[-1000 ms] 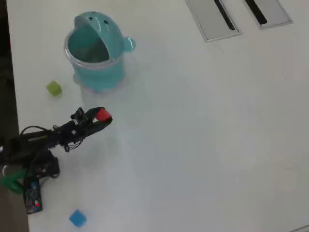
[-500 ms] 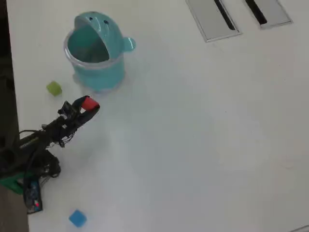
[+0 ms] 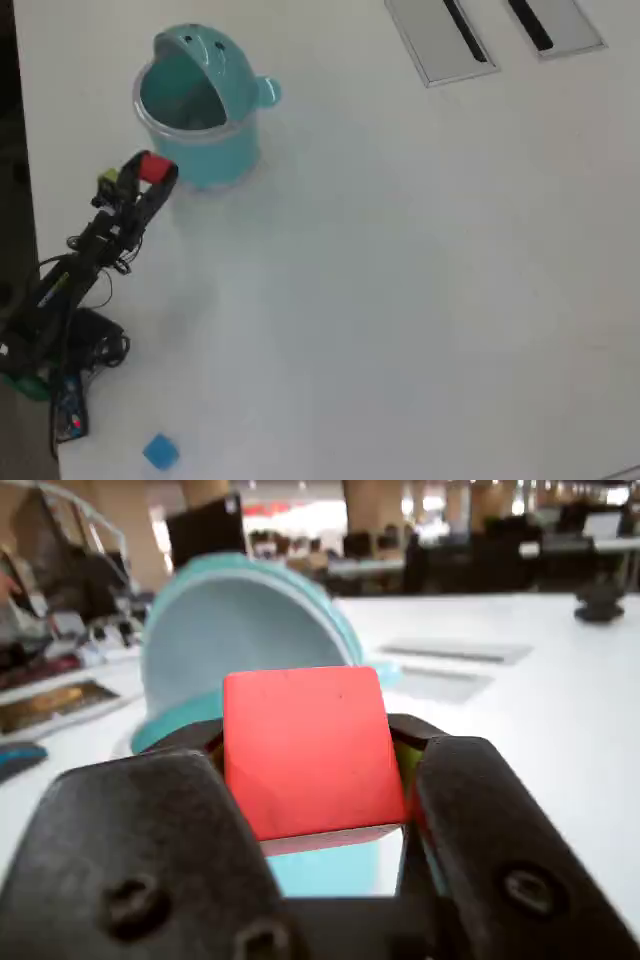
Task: Grasp RGB lego blocks and put them in the bin one by one.
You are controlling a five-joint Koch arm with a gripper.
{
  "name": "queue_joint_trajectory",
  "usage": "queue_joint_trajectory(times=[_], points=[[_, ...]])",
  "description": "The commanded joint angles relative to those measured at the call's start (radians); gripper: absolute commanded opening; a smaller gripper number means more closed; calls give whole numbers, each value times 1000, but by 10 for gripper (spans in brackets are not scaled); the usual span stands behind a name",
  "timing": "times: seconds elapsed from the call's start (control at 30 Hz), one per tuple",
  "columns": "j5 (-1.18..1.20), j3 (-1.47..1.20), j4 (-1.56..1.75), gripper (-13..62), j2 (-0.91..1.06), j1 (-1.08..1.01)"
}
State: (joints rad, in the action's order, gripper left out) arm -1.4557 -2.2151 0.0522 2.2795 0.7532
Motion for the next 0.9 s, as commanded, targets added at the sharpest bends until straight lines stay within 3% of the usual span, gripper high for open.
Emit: queue_joint_trajectory(times=[0.0, 0.87], points=[[-8, 144, 0, 102, -23, 38], [-52, 655, 26, 102, -630, 176]])
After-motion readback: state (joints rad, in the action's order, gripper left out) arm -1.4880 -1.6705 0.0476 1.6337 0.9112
